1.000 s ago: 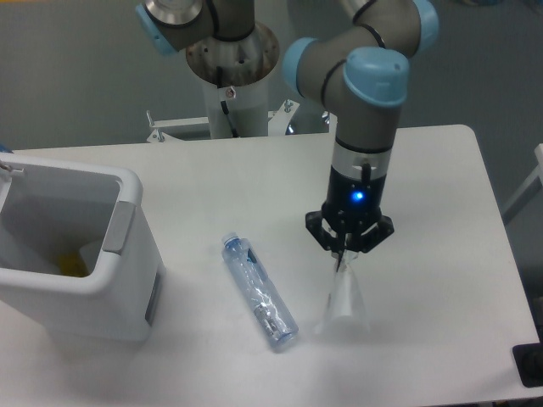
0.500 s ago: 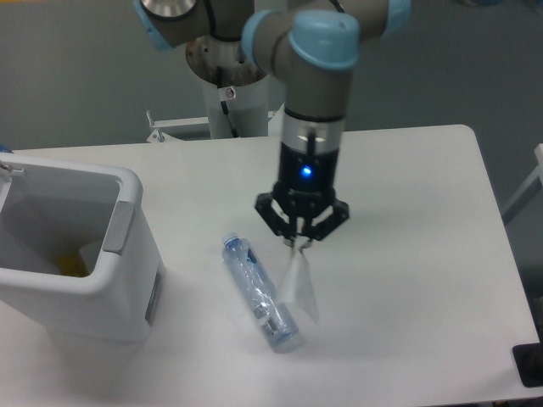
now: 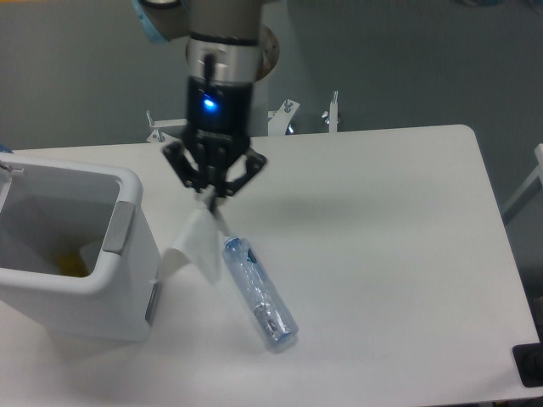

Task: Place the trash in the trash can
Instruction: 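Carry the tissue over the white trash bin, then open the gripper to drop the tissue into the bin, then move the open gripper over the plastic water bottle, then lower the gripper to the bottle's cap end and close on it, then lift the water bottle off the table, then carry the bottle over the bin and lower it inside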

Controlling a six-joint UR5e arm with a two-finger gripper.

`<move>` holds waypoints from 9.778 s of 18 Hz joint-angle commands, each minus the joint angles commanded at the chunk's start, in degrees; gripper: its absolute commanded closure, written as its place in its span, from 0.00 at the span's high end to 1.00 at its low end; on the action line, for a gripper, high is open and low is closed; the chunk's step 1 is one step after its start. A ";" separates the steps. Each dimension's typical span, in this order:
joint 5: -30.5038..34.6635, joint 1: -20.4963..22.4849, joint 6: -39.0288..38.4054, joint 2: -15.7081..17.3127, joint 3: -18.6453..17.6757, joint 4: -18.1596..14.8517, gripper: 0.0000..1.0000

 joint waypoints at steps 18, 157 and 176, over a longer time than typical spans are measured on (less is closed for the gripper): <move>0.26 -9.24 -3.78 0.70 0.44 0.00 0.52; -13.45 -0.35 -21.62 -13.53 25.93 0.52 0.60; -12.74 -6.69 -16.36 -13.80 19.95 2.11 0.92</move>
